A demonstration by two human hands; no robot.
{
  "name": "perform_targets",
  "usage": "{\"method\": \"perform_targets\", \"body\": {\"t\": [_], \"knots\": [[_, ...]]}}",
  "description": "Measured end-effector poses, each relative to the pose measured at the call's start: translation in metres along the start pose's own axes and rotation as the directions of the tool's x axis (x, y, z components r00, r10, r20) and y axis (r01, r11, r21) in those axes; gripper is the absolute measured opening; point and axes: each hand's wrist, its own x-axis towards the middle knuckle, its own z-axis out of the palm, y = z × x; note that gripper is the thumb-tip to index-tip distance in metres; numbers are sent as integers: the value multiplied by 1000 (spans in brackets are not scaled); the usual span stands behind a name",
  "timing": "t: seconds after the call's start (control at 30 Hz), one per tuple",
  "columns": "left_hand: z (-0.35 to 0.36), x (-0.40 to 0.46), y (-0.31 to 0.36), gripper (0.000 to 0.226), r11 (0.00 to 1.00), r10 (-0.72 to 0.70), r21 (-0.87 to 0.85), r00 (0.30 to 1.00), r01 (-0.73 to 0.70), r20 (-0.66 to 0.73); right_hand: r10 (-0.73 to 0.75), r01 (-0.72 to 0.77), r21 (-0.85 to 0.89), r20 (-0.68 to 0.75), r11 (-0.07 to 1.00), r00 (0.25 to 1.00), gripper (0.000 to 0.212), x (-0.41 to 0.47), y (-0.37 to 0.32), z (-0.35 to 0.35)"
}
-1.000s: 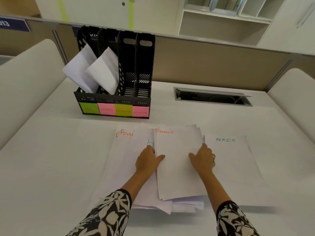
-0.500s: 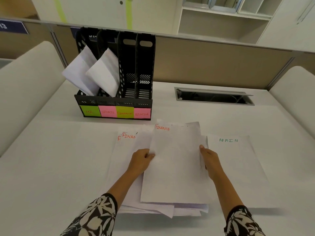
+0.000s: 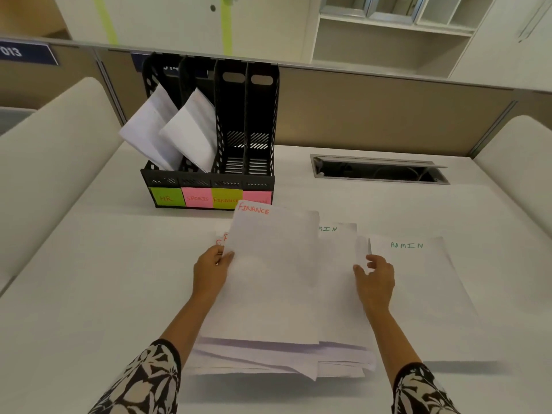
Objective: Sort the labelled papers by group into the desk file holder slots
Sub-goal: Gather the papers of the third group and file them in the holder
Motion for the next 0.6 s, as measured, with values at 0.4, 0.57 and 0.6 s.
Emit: {"method": "perform_targets", "body": {"t": [0.4, 0.57, 0.6], "knots": [[-2, -9, 6, 36, 930, -239, -259, 964, 263, 120, -6, -49, 142, 361, 989, 932, 25, -24, -28, 22], [-10, -9, 2, 30, 978, -145, -138, 986, 155, 83, 22, -47, 149, 160, 988, 987, 12, -6, -15, -4], [-10, -10, 2, 26, 979, -135, -136, 985, 149, 106, 22, -48, 157, 165, 986, 986, 12, -4, -15, -7]]}}
